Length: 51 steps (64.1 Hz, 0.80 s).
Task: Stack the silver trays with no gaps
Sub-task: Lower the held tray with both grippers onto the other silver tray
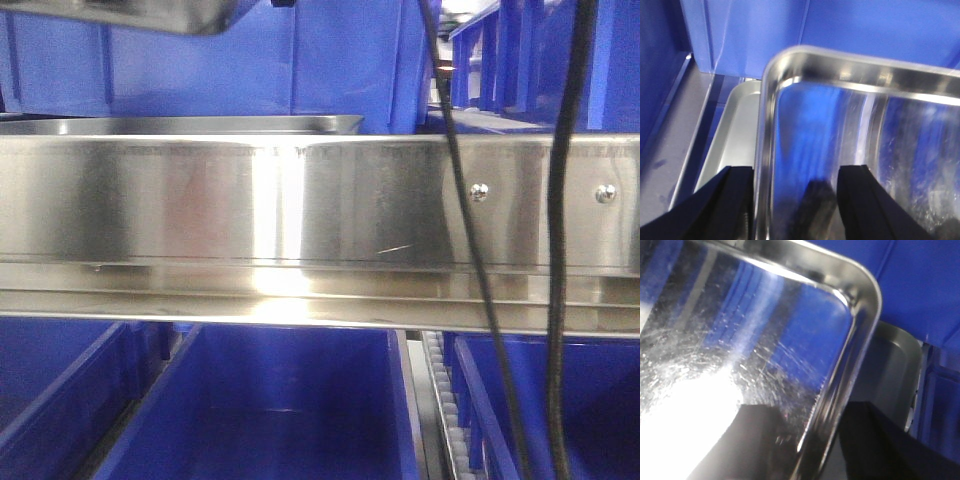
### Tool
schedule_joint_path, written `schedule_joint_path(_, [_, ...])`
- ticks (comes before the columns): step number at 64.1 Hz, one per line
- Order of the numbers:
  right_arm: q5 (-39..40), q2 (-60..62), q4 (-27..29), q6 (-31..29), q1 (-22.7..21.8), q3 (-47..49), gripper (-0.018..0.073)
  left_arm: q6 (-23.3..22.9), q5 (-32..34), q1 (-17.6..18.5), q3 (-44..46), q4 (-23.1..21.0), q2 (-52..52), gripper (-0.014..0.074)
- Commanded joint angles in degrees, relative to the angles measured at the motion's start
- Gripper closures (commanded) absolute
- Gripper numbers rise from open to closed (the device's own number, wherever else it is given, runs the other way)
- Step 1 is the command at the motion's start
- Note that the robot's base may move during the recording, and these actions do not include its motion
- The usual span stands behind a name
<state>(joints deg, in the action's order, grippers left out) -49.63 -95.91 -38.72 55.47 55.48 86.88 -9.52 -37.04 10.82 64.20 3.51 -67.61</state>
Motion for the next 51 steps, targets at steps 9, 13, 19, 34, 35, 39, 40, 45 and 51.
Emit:
schedule_joint_path(9, [2.1, 0.3, -1.3, -0.7, -0.2, 0.4, 0.0344, 0.4, 2.4, 0.5, 0.5, 3.5, 0.4, 0.0310])
schedule_joint_path(13, [2.1, 0.3, -1.7, -0.7, -0.5, 0.4, 0.0344, 0.4, 2.9, 0.5, 0.5, 4.1, 0.1, 0.0310])
schedule_joint_path(19, [1.4, 0.3, -1.7, -0.7, -1.5, 0.4, 0.0344, 0.4, 3.7, 0.5, 0.5, 4.3, -0.4, 0.0310])
schedule_joint_path(34, [0.1, 0.3, -1.7, -0.7, -2.3, 0.4, 0.0344, 0.4, 3.2, 0.5, 0.5, 3.7, -2.8, 0.0310])
schedule_joint_path(35, [0.1, 0.3, -1.7, -0.7, -2.3, 0.4, 0.0344, 0.4, 3.2, 0.5, 0.5, 3.4, -2.8, 0.0310])
schedule_joint_path(39, [0.4, 0.3, -1.7, -0.7, -2.3, 0.4, 0.0345, 0.4, 3.2, 0.5, 0.6, 2.1, -2.7, 0.0318])
schedule_joint_path(40, [0.4, 0.3, -1.7, -0.7, -2.3, 0.4, 0.0347, 0.4, 3.2, 0.5, 0.6, 1.9, -2.6, 0.0326])
schedule_joint_path(45, [0.4, 0.3, -1.7, -0.7, -2.3, 0.4, 0.0384, 0.4, 3.5, 0.5, 0.6, 0.5, -1.7, 0.0412])
schedule_joint_path(51, [0.1, 0.9, -1.7, -0.7, -2.3, 0.4, 0.0480, 0.4, 2.7, 0.5, 0.6, -0.2, 0.0, 0.0580])
